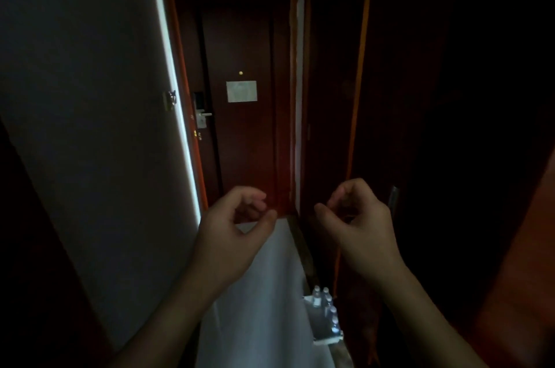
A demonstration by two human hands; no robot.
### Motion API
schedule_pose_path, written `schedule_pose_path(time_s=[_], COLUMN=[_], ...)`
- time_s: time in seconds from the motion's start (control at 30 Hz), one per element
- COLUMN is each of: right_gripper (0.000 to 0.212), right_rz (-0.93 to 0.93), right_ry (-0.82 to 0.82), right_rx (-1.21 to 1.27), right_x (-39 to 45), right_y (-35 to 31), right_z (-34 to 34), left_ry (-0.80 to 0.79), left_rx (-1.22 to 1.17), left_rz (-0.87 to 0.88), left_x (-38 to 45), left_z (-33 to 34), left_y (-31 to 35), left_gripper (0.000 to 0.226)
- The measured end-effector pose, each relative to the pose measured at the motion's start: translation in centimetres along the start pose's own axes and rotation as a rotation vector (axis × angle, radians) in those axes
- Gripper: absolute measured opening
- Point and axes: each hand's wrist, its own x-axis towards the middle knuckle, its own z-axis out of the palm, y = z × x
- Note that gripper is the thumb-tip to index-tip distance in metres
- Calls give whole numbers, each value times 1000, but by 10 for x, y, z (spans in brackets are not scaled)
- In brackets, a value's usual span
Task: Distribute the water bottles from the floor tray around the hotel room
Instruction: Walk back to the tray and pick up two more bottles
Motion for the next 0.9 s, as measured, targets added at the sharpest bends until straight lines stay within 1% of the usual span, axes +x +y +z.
schedule_pose_path(time_s=[0.23,0.37,0.5,0.63,0.7,0.77,0.9], right_gripper=[20,21,23,21,21,27,30], right_rz=[19,47,91,205,266,306,416], right_ry=[-51,-41,22,98,135,170,226], right_rx=[49,2,-45,-113,-175,-243,-334], right_x=[108,161,207,249,264,274,282], right_y=[69,122,176,230,258,284,339], right_z=[56,95,135,167,179,185,186], left_ry=[-2,-28,-85,-229,-315,-405,-572], left_rx=[13,0,-37,-45,-55,-73,-99], left_rz=[-20,-50,-48,-66,-106,-133,-207], left_x=[97,151,211,265,285,300,310], left_z=[21,39,63,98,121,145,194], left_y=[-84,-156,-235,-314,-350,-379,-431], left_gripper=[23,23,22,16,16,18,19])
